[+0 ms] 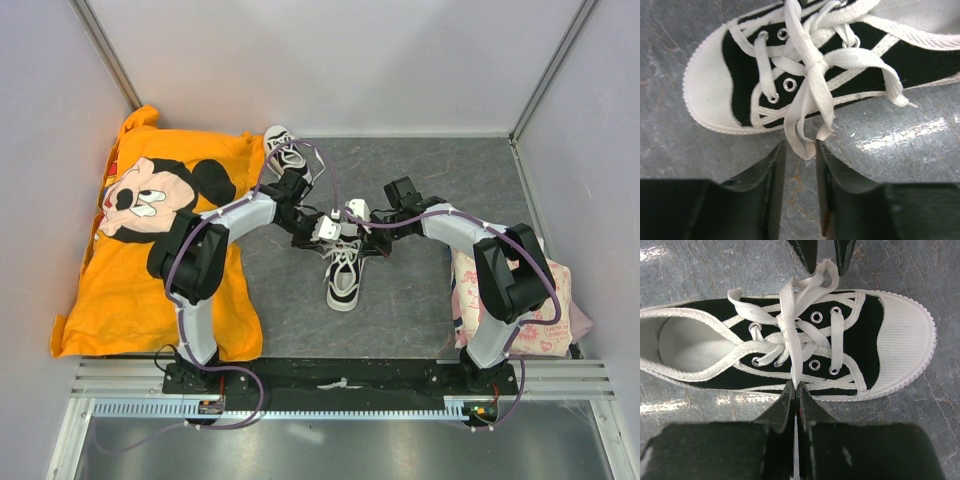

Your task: Tie the shoes

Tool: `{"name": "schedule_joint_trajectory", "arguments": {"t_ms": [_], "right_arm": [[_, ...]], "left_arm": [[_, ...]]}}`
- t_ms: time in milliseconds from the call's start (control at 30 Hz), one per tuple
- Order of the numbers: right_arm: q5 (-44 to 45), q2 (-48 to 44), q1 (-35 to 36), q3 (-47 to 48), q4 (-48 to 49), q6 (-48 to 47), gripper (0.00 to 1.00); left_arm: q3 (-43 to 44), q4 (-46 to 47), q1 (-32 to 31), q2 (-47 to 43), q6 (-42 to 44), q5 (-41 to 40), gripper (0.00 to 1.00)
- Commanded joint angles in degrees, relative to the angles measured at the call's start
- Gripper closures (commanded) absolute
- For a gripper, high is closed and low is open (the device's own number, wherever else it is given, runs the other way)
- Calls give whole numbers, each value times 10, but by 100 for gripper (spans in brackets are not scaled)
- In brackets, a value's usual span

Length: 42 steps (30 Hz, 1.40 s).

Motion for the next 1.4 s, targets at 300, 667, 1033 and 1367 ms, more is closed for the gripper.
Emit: {"name": "schedule_joint_trajectory", "arguments": {"t_ms": [300,667,1033,1367], "right_arm": [[-6,-16,1,4,14,5,100],[20,-37,0,-19,10,-21,100],[51,-68,-6,-56,0,-38,100],[83,-75,-16,-65,-22,-56,100]], "left_arm": [[32,-13,-17,15,32,35,55],[36,-11,-12,12,1,15,99],[-1,5,19,-17,-42,-38,98],[-33,42,20,-36,-49,-42,98]]}}
